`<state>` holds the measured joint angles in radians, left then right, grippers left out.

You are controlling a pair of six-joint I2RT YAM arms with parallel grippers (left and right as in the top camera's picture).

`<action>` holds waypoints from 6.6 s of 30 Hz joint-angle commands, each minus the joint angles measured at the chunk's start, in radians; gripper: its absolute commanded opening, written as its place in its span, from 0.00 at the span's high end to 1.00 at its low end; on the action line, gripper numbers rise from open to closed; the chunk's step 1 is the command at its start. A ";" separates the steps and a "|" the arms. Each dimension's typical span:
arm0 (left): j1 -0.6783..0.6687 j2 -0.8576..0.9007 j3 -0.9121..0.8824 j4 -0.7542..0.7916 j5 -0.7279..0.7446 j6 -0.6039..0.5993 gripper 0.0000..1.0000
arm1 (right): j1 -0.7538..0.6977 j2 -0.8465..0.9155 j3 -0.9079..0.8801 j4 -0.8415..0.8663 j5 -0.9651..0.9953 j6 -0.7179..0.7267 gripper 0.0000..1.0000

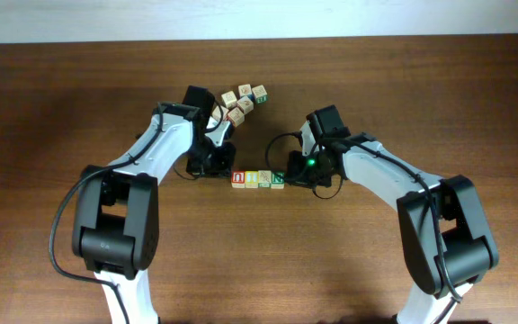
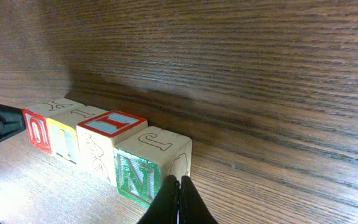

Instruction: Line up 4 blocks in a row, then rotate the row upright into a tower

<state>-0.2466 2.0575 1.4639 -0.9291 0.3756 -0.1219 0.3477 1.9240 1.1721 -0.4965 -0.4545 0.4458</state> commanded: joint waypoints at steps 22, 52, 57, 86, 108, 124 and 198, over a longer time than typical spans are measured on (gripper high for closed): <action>-0.067 0.013 -0.010 0.002 -0.057 -0.024 1.00 | 0.007 -0.023 -0.006 0.068 -0.212 -0.023 0.95; -0.068 0.013 -0.010 0.005 -0.024 -0.023 1.00 | -0.006 -0.027 0.128 -0.163 0.050 -0.019 0.96; -0.068 0.013 -0.010 0.004 -0.024 -0.023 1.00 | -0.076 -0.027 0.128 -0.261 0.135 -0.027 0.96; -0.068 0.013 -0.010 0.002 -0.024 -0.024 1.00 | 0.071 -0.004 0.234 -0.307 0.202 -0.133 0.96; -0.068 0.013 -0.010 0.037 -0.032 -0.035 1.00 | 0.307 -0.004 0.139 -0.397 0.336 0.192 0.96; -0.068 0.013 -0.010 0.039 -0.032 -0.035 1.00 | 0.251 0.046 0.140 -0.238 0.303 0.172 0.96; 0.019 0.013 -0.080 0.016 0.121 0.122 1.00 | -0.178 -0.003 -0.186 0.251 -0.301 -0.168 0.95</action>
<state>-0.2287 2.0575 1.3926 -0.9218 0.4725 -0.0185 0.1661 1.9171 0.9947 -0.2489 -0.7361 0.2775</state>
